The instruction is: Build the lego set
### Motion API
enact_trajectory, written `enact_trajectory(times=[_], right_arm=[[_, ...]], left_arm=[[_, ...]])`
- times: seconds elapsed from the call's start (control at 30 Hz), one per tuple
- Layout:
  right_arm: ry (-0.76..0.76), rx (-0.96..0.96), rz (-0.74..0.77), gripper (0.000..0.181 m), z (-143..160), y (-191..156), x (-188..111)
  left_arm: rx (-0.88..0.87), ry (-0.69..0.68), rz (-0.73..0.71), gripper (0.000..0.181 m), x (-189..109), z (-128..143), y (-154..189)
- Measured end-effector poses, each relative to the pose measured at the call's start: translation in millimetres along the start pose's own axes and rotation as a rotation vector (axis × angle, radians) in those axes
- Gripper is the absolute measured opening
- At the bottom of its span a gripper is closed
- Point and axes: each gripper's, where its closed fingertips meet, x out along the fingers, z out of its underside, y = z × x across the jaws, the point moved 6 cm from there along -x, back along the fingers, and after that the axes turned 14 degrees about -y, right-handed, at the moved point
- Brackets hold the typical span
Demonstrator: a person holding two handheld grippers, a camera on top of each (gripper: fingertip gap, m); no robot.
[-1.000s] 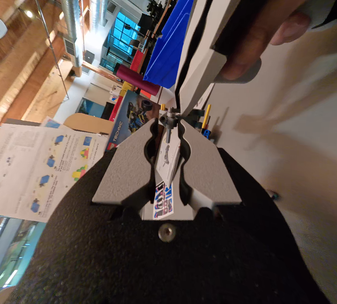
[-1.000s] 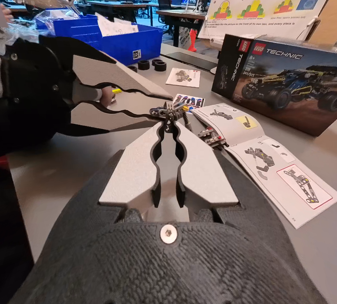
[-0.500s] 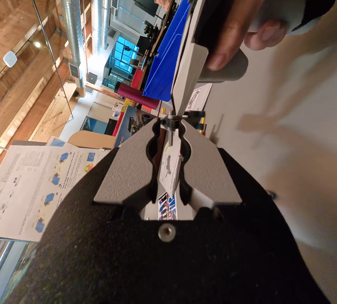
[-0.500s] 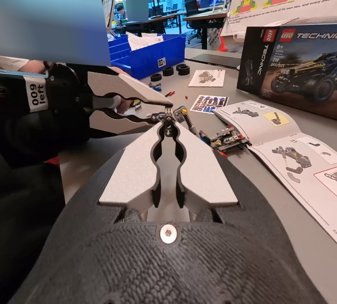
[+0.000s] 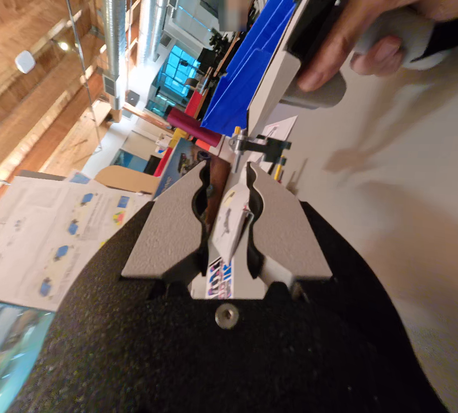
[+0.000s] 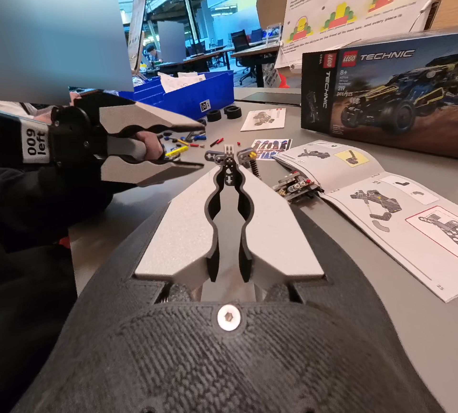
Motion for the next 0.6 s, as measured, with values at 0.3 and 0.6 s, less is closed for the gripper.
enact_trajectory(times=[0.3,0.6], right_arm=[[0.048,-0.073,0.128,0.005,-3.6,-3.7,2.4],[0.076,-0.301,0.310,0.005,-4.9,-18.0,7.0]], left_arm=[[-0.128,-0.033,-0.012,0.018,2.8,-11.7,4.3],[-0.910,-0.028,0.364,0.026,11.3,-8.2,-11.1]])
